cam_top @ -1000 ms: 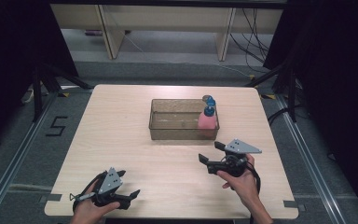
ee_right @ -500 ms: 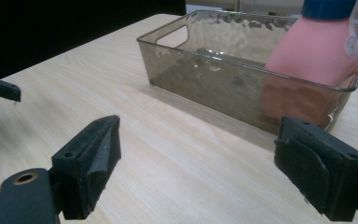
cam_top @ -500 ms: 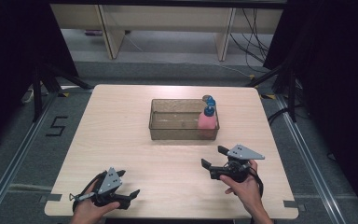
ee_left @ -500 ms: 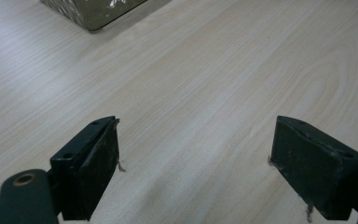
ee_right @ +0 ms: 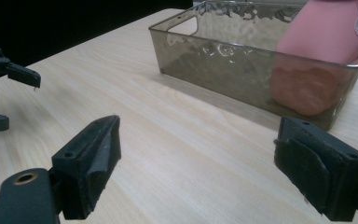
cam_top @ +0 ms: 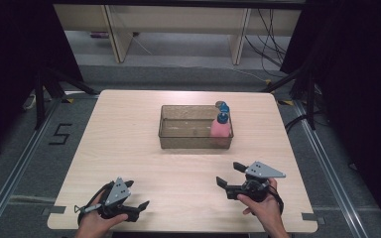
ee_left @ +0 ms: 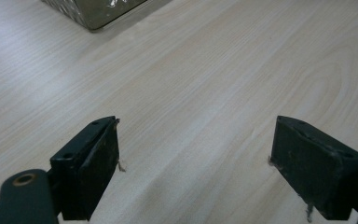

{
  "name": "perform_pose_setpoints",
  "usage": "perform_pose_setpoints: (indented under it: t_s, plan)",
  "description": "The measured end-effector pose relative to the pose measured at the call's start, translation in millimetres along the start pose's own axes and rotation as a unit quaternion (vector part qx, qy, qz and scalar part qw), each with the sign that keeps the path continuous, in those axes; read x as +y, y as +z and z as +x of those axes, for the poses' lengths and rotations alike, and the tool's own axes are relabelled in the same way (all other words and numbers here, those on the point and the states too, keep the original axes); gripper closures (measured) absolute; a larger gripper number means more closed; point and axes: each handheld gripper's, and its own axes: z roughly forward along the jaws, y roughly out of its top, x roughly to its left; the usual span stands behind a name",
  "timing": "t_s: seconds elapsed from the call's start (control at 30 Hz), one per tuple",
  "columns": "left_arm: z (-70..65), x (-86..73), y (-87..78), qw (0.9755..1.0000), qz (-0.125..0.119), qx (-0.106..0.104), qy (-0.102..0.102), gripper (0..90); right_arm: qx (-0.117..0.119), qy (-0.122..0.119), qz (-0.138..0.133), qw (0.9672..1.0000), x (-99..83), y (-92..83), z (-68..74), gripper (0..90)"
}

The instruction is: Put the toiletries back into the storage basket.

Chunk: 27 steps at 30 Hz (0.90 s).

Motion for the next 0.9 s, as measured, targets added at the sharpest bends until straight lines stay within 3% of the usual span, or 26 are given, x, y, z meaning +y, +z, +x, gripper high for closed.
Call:
perform_pose_setpoints:
  t_s: [0.07,0.27,0.33,0.4,0.57,0.6,0.63,0.67,0.7,0.77,0.8,0.87,0.9]
  plan:
    - [-1.5,-0.4,0.8,0.9999,-0.007,0.000,-0.009,14.8,0.000,0.005,0.000,1.0000,-2.0,-1.5,1.0,15.6]
    - [0.7,-0.3,-1.3,1.0000,0.006,0.004,0.007,14.8,0.001,-0.005,-0.001,1.0000,-4.9,-5.9,1.8,15.6]
    - [0.2,-0.3,0.0,1.0000,-0.005,0.003,-0.002,14.8,0.001,0.001,0.004,1.0000,-5.7,-7.2,3.2,15.5]
    - [1.5,-0.3,-1.3,0.9999,0.004,0.005,0.009,14.8,0.011,0.018,0.002,0.9998,-6.7,-7.2,6.5,15.6]
    - [-0.2,-1.6,-1.1,1.0000,-0.006,0.002,-0.007,14.8,0.003,0.005,0.004,1.0000,-7.9,-9.9,7.0,15.6]
    - [-0.2,-1.6,-1.1,1.0000,-0.006,0.002,-0.007,14.8,0.003,0.005,0.004,1.0000,-7.9,-9.9,7.0,15.6]
    - [1.4,-0.9,-2.5,1.0000,0.004,0.006,0.005,14.8,0.006,0.018,0.004,0.9998,-8.7,-11.1,9.0,15.6]
    - [1.1,-0.9,-1.1,0.9999,-0.006,0.006,0.007,14.8,0.002,0.008,0.007,0.9999,-9.0,-13.0,8.1,15.6]
    - [-1.4,-1.2,-1.1,1.0000,-0.004,0.000,-0.006,14.8,0.004,0.010,0.001,0.9999,-10.5,-14.6,8.8,15.6]
    - [0.8,-1.8,-1.9,1.0000,0.005,-0.002,0.005,14.8,0.001,0.009,0.001,1.0000,-11.6,-16.8,8.9,15.6]
    - [-0.3,-2.2,-0.8,1.0000,-0.005,0.000,-0.004,14.8,-0.004,0.011,0.003,0.9999,-12.0,-19.3,9.6,15.6]
    - [0.4,-2.2,-1.4,1.0000,-0.004,0.000,-0.002,14.8,-0.002,0.018,0.002,0.9998,-12.6,-20.8,10.9,15.6]
    - [0.4,-2.1,-1.5,1.0000,-0.004,0.000,-0.003,14.8,-0.003,0.007,-0.002,1.0000,-13.1,-21.9,9.9,15.6]
